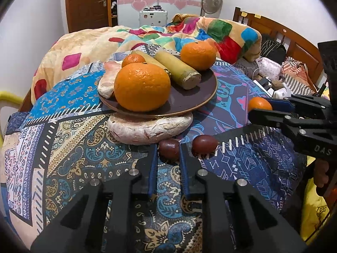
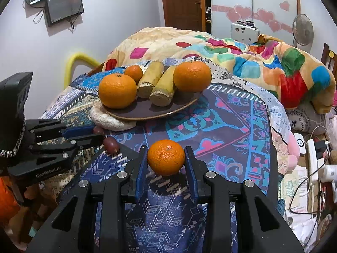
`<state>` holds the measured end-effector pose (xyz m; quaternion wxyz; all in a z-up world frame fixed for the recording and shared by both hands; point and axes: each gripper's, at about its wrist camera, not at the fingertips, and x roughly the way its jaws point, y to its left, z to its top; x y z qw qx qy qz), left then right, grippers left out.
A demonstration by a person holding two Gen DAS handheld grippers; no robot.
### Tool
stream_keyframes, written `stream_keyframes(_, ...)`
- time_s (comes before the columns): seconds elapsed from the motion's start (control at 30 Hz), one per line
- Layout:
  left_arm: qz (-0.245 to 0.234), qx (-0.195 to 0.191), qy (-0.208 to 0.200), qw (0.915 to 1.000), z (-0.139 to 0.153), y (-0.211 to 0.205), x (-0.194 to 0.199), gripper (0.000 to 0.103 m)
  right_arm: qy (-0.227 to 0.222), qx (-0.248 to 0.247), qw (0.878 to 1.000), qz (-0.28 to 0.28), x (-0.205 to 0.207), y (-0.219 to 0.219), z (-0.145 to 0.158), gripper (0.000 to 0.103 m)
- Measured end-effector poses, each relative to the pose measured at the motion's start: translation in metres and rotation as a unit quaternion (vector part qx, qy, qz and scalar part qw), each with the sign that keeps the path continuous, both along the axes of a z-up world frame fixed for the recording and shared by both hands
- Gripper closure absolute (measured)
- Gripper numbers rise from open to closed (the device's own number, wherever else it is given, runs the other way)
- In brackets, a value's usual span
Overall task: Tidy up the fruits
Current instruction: 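Lift the tangerine with the right gripper while the left grasps a dark red date, then lower the tangerine onto the plate with the right gripper while the left places the date there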
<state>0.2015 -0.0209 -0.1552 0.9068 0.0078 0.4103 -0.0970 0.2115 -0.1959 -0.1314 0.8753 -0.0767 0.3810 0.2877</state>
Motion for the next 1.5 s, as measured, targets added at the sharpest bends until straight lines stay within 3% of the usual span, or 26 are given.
stream_keyframes(0.67,0.003,-0.027,-0.053,0.9982,0.042,0.019,0.014,0.083,-0.022,0.004,1.0,-0.003,0.032,0.021,0.016,0.072)
stream_keyframes(0.87,-0.006,-0.037,-0.055,0.9978,0.048,0.015,0.025,0.083,-0.023,-0.01,1.0,-0.009,0.05,0.029,0.015,0.072)
stream_keyframes(1.13,-0.017,-0.02,-0.064,0.9976,0.06,0.001,0.049,0.083,-0.01,-0.016,1.0,-0.016,0.068,0.032,0.011,0.072)
stream_keyframes(1.5,-0.011,-0.021,-0.053,0.9983,0.056,-0.007,0.08,0.083,-0.003,-0.014,1.0,-0.018,0.079,0.034,0.006,0.072)
